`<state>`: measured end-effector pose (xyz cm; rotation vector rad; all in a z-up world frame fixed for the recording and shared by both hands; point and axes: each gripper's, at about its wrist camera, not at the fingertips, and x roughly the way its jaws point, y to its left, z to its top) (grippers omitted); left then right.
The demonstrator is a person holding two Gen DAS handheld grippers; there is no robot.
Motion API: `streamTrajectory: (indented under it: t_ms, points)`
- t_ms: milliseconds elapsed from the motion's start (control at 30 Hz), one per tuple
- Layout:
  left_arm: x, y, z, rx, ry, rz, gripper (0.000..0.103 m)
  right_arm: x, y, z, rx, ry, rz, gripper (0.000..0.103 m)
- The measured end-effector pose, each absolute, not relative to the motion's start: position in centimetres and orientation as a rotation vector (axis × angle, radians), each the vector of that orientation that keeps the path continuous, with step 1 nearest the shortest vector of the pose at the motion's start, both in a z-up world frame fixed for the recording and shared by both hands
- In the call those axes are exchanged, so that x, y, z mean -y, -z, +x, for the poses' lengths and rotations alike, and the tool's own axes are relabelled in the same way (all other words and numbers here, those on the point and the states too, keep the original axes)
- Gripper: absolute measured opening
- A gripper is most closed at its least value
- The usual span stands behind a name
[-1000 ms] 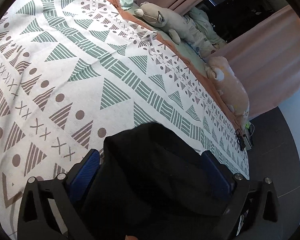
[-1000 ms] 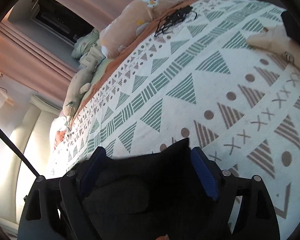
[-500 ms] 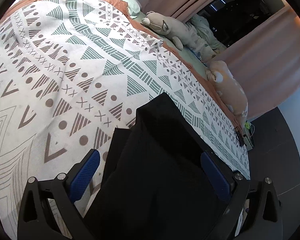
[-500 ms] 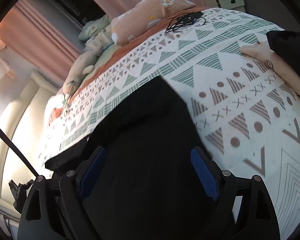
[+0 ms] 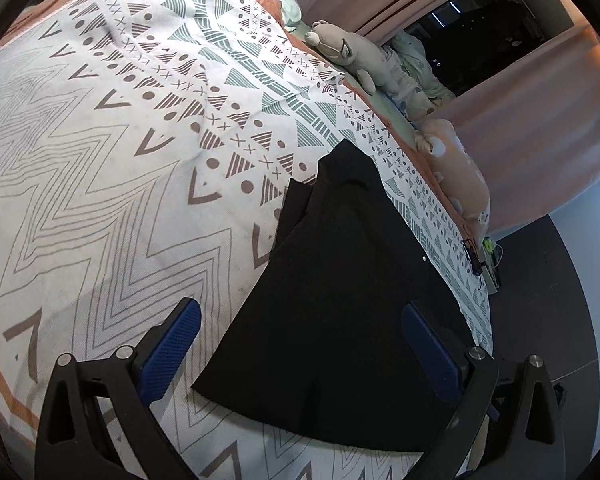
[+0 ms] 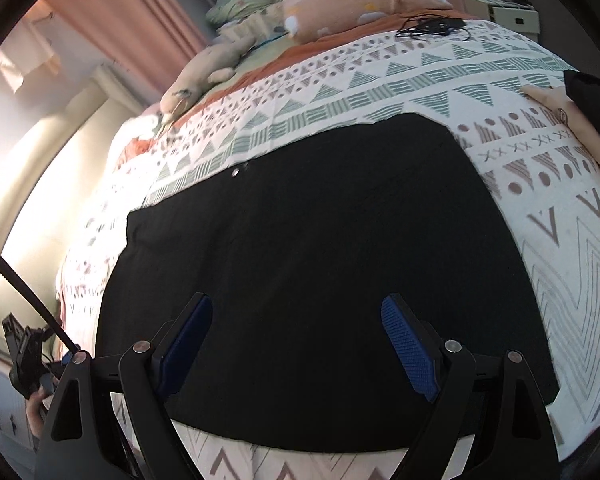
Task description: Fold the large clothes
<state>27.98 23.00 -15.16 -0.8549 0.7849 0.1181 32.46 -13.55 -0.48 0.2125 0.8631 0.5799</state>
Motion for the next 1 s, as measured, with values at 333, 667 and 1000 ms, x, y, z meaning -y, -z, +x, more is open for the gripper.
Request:
streamTrajectory:
  t_ms: [333,667,1000]
  points:
    - [-22.5,18.5,24.1,-0.833,-0.076,-0.92,0.084,8.1,1.9,26.6,-0.938,-0.622,0.058,0.075]
    - [-21.7,21.7,23.7,-0.873,-0.015,-0.996,0.075,1.5,4.5,24.7,-0.985,-0.596,-0.132,0.068]
    - [-21.2,22.9,25.9,-0.875,0.013,-1.041,0.074,-2.4,6.4,29.0,-1.016,-0.519,-0.189,0.062]
